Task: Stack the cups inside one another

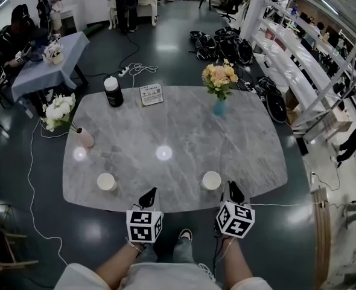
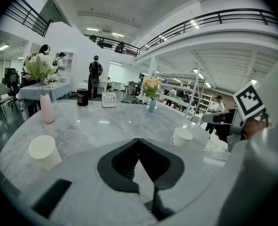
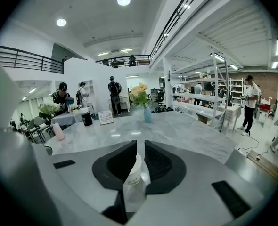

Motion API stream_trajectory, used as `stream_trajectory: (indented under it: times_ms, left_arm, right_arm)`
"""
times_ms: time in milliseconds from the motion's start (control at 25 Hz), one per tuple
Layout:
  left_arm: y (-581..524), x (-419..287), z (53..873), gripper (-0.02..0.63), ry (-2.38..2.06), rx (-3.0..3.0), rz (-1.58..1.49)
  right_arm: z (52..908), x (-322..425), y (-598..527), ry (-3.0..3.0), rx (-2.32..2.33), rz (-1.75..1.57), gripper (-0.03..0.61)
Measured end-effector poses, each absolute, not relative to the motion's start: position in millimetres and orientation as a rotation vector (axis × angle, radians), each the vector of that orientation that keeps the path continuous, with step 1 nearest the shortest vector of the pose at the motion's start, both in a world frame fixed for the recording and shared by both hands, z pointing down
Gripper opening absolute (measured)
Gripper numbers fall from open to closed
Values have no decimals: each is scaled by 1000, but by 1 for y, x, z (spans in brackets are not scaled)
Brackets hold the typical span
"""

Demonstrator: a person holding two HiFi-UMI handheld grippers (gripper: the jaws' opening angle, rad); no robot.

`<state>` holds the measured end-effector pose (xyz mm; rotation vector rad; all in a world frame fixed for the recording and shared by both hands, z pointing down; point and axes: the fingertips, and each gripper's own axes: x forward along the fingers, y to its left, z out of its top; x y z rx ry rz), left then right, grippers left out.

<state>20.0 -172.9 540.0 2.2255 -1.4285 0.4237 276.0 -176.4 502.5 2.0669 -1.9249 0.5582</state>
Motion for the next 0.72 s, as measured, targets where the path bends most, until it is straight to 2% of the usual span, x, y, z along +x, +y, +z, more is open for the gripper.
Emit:
stream_trajectory:
  times_ms: [240,720]
  left_arm:
    - [-181,40,521,-3,-1392,2295,393]
    - [-192,80,501,-3,-1318,2414,367]
  right_arm:
    - [486,292,-155,-1914,2116,560,23]
    - [477,319,-134,-1874,2204,533,18]
